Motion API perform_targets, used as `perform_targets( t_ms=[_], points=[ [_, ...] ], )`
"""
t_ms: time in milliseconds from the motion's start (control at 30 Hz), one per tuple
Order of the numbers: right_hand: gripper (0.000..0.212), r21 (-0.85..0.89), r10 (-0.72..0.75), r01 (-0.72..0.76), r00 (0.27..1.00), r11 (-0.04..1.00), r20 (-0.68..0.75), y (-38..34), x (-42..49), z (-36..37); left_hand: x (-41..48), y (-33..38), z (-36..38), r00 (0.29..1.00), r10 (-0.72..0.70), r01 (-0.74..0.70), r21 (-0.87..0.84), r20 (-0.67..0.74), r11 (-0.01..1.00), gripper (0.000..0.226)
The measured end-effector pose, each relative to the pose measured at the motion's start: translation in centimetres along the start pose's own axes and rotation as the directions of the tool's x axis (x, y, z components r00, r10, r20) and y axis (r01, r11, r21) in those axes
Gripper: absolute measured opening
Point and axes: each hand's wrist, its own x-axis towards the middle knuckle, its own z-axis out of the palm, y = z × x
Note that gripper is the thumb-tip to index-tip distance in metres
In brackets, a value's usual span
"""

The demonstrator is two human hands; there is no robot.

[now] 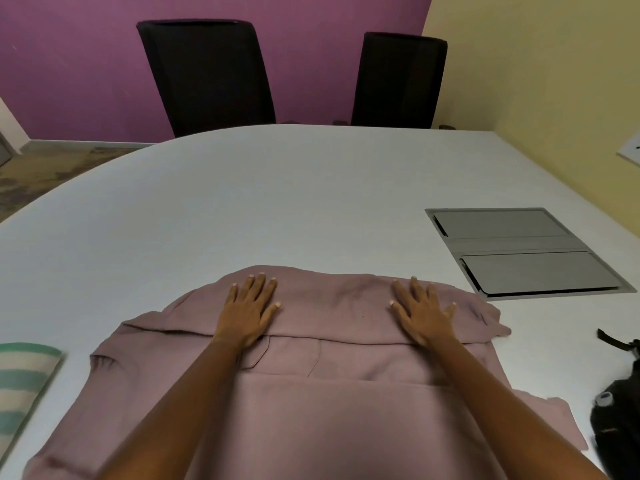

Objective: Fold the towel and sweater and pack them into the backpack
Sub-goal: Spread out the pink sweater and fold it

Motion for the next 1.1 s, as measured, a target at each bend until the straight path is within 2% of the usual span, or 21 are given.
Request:
perform_targets(
  t_ms=[233, 333, 433, 467, 567, 667, 733, 833, 1000, 1100],
  points=[
    [0.056, -0.058, 0.002, 0.001, 0.999, 0.998, 0.045, 1.0, 3.2, 1.7, 3.1, -0.4, 1.6, 0.998, -0.065, 0.064, -0.032, -0.018, 0.997, 0.116],
    [0.061, -0.051, -0.003, 0.002, 1.0, 0.999, -0.014, 1.8, 3.7, 2.9, 3.6, -1.1, 1.9, 0.986, -0.166, 0.161, -0.116, -0.032, 0.98, 0.088],
    [0.084, -0.038, -0.015, 0.012, 0.998, 0.999, -0.069, 2.3, 4.2, 3.5, 3.9, -2.0, 2.1, 0.97, -0.242, 0.235, -0.143, -0.033, 0.961, 0.06],
    [0.084, -0.032, -0.015, 0.012, 0.997, 0.999, -0.073, 2.3, 4.3, 3.5, 4.0, -2.4, 2.1, 0.967, -0.254, 0.248, -0.139, -0.023, 0.959, 0.056],
    [0.062, -0.052, -0.036, 0.034, 0.999, 0.998, -0.033, 2.7, 4.5, 3.1, 4.3, -3.5, 1.7, 0.962, -0.268, 0.273, -0.127, 0.057, 0.953, 0.057],
    [0.06, -0.062, -0.112, 0.111, 0.994, 0.992, -0.015, 4.2, 4.8, 2.0, 4.6, -4.1, 1.1, 0.961, -0.257, 0.27, -0.149, 0.1, 0.951, 0.057],
    [0.063, -0.064, -0.117, 0.112, 0.99, 0.992, -0.082, 5.8, 4.9, 1.1, 4.8, -4.4, 0.8, 0.967, -0.25, 0.254, -0.2, 0.047, 0.946, 0.052],
    [0.036, -0.075, -0.037, 0.023, 0.982, 0.997, -0.183, 8.5, 4.9, -0.1, 4.8, -4.4, 0.4, 0.952, -0.295, 0.256, -0.324, -0.079, 0.911, 0.035],
    [0.026, -0.079, 0.078, -0.1, 0.968, 0.992, -0.237, 9.4, 5.0, -1.3, 5.1, -3.8, -0.2, 0.881, -0.447, 0.322, -0.492, -0.157, 0.809, 0.023],
    [0.02, 0.082, 0.11, -0.083, 0.903, 0.993, -0.415, 8.5, 5.1, -2.4, 5.1, -3.5, -0.4, 0.839, -0.522, 0.366, -0.549, -0.155, 0.751, 0.025]
  ],
)
